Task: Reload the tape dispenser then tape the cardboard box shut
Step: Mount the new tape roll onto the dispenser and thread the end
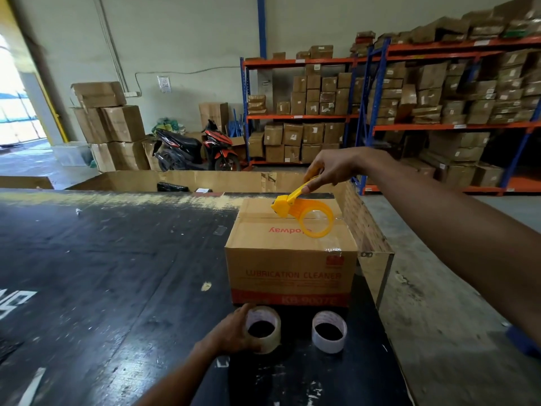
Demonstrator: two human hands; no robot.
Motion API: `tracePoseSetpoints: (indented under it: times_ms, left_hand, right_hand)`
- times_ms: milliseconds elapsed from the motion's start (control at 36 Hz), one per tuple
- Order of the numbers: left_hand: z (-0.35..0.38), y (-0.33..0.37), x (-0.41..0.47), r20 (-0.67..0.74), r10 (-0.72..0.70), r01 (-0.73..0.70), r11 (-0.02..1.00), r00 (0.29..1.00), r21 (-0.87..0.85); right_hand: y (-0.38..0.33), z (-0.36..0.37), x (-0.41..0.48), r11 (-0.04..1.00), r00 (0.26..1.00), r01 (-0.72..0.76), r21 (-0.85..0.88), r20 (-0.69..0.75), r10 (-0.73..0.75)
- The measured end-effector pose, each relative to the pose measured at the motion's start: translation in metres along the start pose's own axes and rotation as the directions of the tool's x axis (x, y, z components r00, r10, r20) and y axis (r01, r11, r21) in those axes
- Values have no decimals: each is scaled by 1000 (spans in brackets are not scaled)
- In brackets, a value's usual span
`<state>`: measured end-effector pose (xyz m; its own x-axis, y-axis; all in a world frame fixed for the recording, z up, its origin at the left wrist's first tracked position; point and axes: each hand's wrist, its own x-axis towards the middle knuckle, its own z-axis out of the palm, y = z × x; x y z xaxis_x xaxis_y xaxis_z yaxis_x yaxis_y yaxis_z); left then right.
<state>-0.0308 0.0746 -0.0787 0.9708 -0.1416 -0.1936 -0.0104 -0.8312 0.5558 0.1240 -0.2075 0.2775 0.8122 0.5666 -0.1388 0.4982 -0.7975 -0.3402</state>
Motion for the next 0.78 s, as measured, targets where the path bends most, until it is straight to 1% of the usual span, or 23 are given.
tracePoseSetpoints:
  times_ms: [83, 139, 194, 222, 278, 333, 389, 417, 472, 583, 667, 778]
  left_hand:
    - [0, 4, -5, -50, 63, -66, 996, 997, -60]
    - [0, 9, -13, -116, 125, -134, 988, 985, -78]
    - [-1, 22, -22, -200, 225, -240, 969, 954, -58]
    - [-3, 31, -27, -253, 292, -309, 950, 923, -32]
    - [-8, 53, -34, -386, 410, -437, 899, 826, 20]
    - [-16, 77, -37, -527, 480, -530, 845, 701, 65]
    - [-26, 103, -36, -655, 491, -593, 801, 574, 82]
    - [-32, 115, -34, -708, 476, -608, 789, 523, 81]
    - [-44, 141, -34, -780, 436, -622, 779, 449, 78]
    - [-59, 176, -28, -840, 382, -630, 774, 386, 62]
    - [-65, 189, -21, -858, 346, -612, 789, 379, 47]
    - [-67, 197, -14, -850, 382, -589, 801, 363, 109]
  right_hand:
    - [-3, 1, -1, 1000, 1000, 10, -9, 15, -10]
    - [-4, 1, -3, 1000, 1000, 12, -10, 15, -12]
    - [-4, 0, -4, 1000, 1000, 9, -8, 11, -9]
    - [-3, 0, -5, 1000, 1000, 5, -6, 10, -5]
    - [-3, 0, -6, 1000, 1000, -4, 4, 4, 4]
    - [-4, 0, -6, 1000, 1000, -6, 1, -5, 6]
    - [-6, 2, -6, 1000, 1000, -3, -6, -16, 3]
    - [-8, 4, -6, 1000, 1000, -2, -1, -25, 2]
    - [-12, 6, -7, 1000, 999, -1, 7, -40, 2]
    - [-20, 9, -13, 1000, 999, 6, 11, -46, -5]
    - [-24, 10, -19, 1000, 999, 12, 8, -47, -12]
    - [-25, 6, -29, 1000, 999, 6, 27, -50, -5]
